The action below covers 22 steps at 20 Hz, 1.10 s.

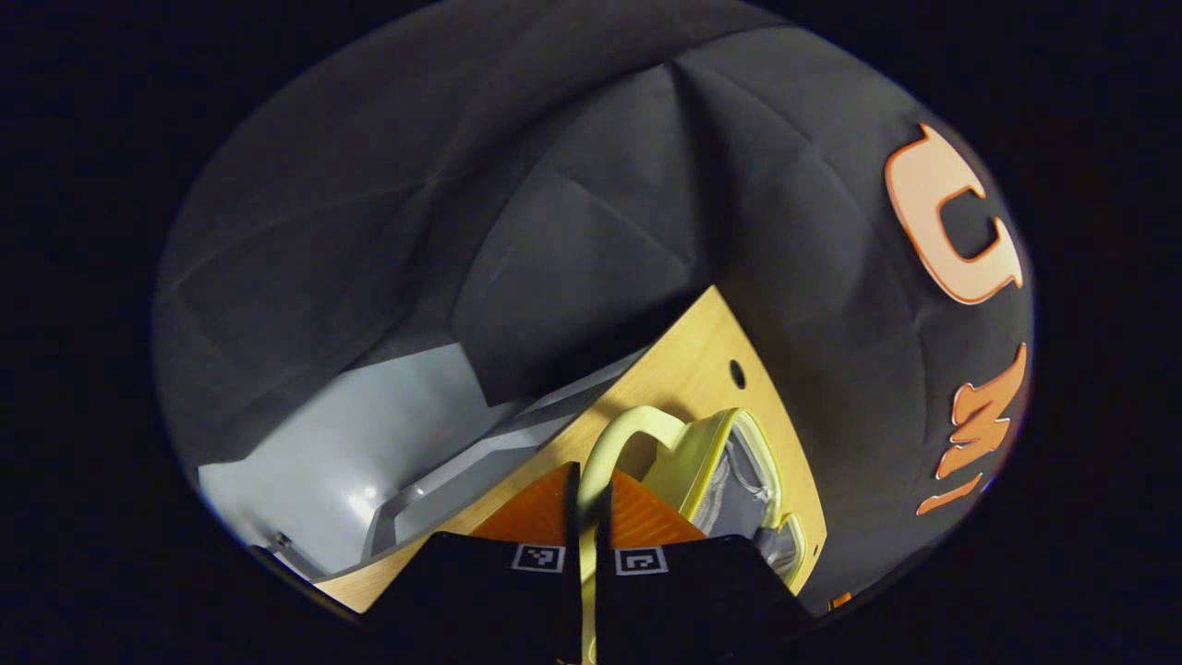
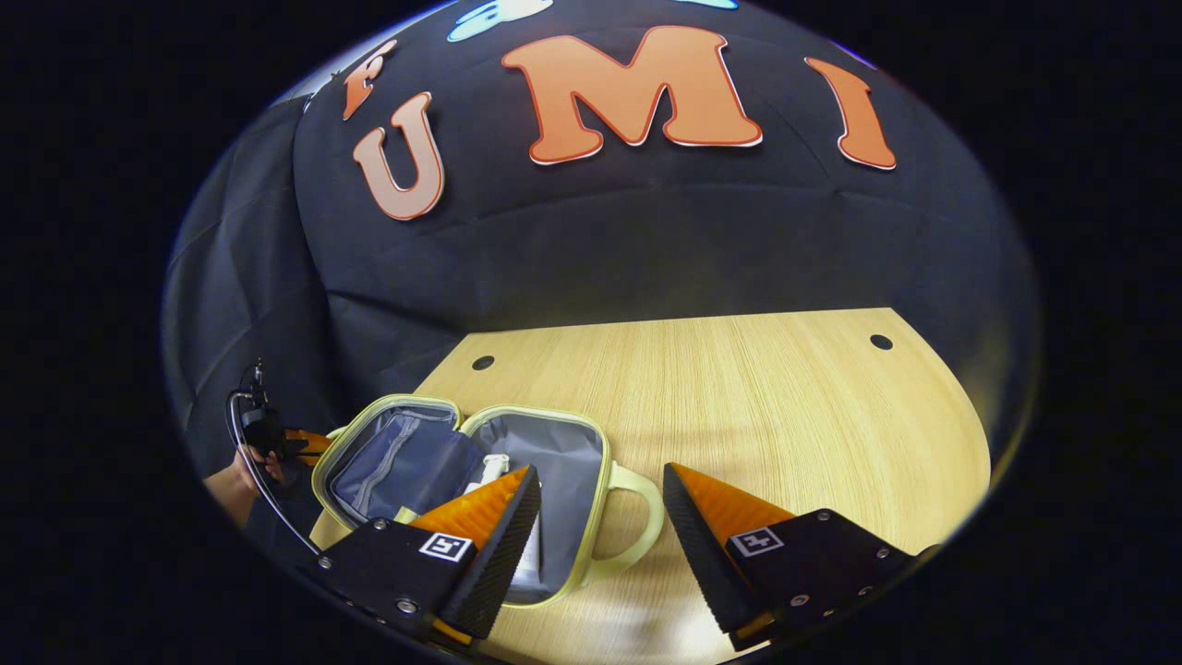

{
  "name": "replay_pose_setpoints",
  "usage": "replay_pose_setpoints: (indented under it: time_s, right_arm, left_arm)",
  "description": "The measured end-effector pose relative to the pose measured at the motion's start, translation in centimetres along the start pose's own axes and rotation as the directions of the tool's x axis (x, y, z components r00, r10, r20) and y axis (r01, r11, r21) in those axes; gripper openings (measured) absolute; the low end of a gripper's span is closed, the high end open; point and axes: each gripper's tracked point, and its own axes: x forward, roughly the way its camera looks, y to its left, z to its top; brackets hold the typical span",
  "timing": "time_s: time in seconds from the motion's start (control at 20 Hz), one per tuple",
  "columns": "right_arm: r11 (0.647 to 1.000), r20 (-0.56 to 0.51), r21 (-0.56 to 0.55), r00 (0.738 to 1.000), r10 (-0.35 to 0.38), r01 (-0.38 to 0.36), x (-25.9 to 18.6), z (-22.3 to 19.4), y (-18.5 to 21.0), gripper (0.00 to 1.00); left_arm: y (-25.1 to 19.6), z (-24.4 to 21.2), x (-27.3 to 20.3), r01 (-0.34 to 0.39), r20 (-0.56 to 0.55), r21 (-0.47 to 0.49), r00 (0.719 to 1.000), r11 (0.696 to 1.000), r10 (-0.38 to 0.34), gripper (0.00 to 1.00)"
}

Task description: First open the suitcase, pack the skin care products into it, and then close the suitcase.

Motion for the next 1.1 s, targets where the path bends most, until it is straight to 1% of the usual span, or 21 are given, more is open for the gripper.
replay_pose_setpoints:
  time_s: [0.1, 0.25, 0.35, 0.45, 0.55, 0.65, 0.7, 0.85, 1.0, 1.1]
  right_arm:
    - [1.000, 0.015, -0.002, 1.000, -0.002, 0.002, -0.4, 0.6, -0.2, 0.87]
    - [1.000, 0.046, -0.025, 0.999, -0.012, 0.013, -0.7, 1.5, -0.7, 0.87]
    - [0.999, 0.064, -0.034, 0.998, -0.009, 0.011, -1.1, 2.2, -0.8, 0.88]
    - [0.999, 0.076, -0.037, 0.997, -0.005, 0.007, -1.3, 2.7, -1.1, 0.88]
    - [0.999, 0.089, -0.036, 0.996, 0.001, 0.002, -1.4, 3.0, -1.5, 0.88]
    - [0.999, 0.102, -0.034, 0.995, 0.007, -0.004, -1.8, 3.5, -2.2, 0.88]
    - [0.999, 0.106, -0.034, 0.994, 0.008, -0.004, -1.8, 3.7, -2.6, 0.88]
    - [1.000, 0.119, -0.023, 0.993, 0.021, -0.019, -2.6, 4.5, -4.0, 0.89]
    - [1.000, 0.137, -0.022, 0.990, 0.025, -0.022, -3.0, 5.2, -5.3, 0.88]
    - [0.999, 0.141, -0.020, 0.989, 0.036, -0.033, -3.1, 5.4, -6.0, 0.89]
  left_arm:
    - [-2.4, 0.7, -1.9, 0.030, 0.035, 0.053, 0.999, 0.998, -0.032, 0.05]
    - [-7.4, 1.4, -5.2, 0.093, 0.089, 0.127, 0.990, 0.988, -0.105, 0.05]
    - [-10.9, 2.0, -7.4, 0.143, 0.115, 0.172, 0.980, 0.975, -0.164, 0.05]
    - [-14.4, 2.0, -9.7, 0.186, 0.133, 0.226, 0.967, 0.956, -0.219, 0.05]
    - [-18.2, 1.8, -11.7, 0.238, 0.140, 0.261, 0.950, 0.936, -0.280, 0.05]
    - [-22.3, 0.1, -13.4, 0.287, 0.140, 0.295, 0.931, 0.912, -0.338, 0.05]
    - [-24.0, -0.7, -14.0, 0.300, 0.139, 0.315, 0.924, 0.901, -0.356, 0.04]
    - [-26.8, -2.7, -15.5, 0.311, 0.137, 0.374, 0.913, 0.874, -0.384, 0.05]
    - [-30.3, -5.2, -17.4, 0.355, 0.126, 0.386, 0.894, 0.851, -0.430, 0.05]
    - [-32.2, -7.4, -18.1, 0.370, 0.112, 0.400, 0.888, 0.838, -0.446, 0.05]
